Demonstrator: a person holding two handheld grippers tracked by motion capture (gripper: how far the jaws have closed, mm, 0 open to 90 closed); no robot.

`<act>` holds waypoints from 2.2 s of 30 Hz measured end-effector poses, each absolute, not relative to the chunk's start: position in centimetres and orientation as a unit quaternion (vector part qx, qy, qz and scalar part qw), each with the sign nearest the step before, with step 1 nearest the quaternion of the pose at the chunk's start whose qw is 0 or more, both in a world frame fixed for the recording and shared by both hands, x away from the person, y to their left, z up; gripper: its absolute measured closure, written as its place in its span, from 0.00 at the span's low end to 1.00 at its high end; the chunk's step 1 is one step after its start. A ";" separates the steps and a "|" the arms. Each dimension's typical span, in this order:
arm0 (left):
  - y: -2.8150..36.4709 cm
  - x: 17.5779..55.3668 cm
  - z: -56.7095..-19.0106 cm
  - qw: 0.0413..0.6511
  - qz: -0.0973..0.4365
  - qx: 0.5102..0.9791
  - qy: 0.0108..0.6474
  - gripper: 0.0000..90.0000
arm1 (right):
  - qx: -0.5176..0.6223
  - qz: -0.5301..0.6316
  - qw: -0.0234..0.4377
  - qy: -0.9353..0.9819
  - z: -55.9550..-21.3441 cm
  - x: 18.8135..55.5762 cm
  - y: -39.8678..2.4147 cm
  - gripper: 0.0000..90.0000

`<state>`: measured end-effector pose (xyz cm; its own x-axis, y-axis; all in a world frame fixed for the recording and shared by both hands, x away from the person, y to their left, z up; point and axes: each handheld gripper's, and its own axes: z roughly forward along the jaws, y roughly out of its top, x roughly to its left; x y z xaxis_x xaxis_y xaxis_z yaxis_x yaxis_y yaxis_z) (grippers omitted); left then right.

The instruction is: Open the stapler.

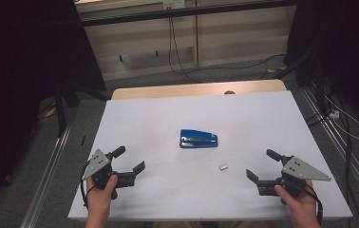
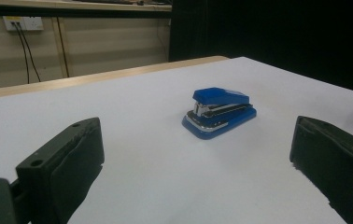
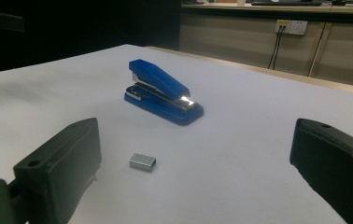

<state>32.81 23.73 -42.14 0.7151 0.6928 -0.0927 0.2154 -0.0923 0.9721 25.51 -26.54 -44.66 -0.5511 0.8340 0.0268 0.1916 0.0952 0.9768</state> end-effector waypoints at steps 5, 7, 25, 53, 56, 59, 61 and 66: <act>23.5 32.9 -42.1 0.592 0.200 0.714 0.315 0.03 | 0.378 0.556 0.289 0.681 -44.7 25.5 -26.7 0.02; 23.4 33.0 -42.1 0.593 0.199 0.714 0.314 0.03 | 0.380 0.555 0.289 0.681 -44.7 25.4 -26.8 0.02; 22.2 34.1 -41.9 0.594 0.194 0.719 0.306 0.03 | 0.388 0.541 0.306 0.680 -44.0 26.6 -26.5 0.01; 17.9 36.7 -41.4 0.597 0.166 0.732 0.282 0.03 | 0.369 0.543 0.259 0.708 -43.0 30.2 -23.8 0.12; 17.5 37.1 -41.2 0.597 0.166 0.734 0.277 0.03 | 0.362 0.545 0.248 0.714 -43.1 30.9 -23.0 0.15; 17.1 37.5 -41.1 0.601 0.162 0.732 0.277 0.03 | 0.355 0.548 0.237 0.719 -42.9 31.5 -22.3 0.19; 16.9 37.6 -41.0 0.601 0.161 0.733 0.277 0.03 | 0.350 0.551 0.233 0.721 -42.6 31.9 -22.0 0.21; 16.1 38.6 -41.2 0.590 0.155 0.742 0.278 0.03 | 0.342 0.550 0.223 0.729 -42.1 33.1 -21.2 0.29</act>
<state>38.60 16.09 -41.16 0.7975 0.5954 -0.0973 0.2297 -0.1506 0.9615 33.08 -21.20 -42.12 -0.6671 0.7432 0.0512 0.2538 0.1621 0.9536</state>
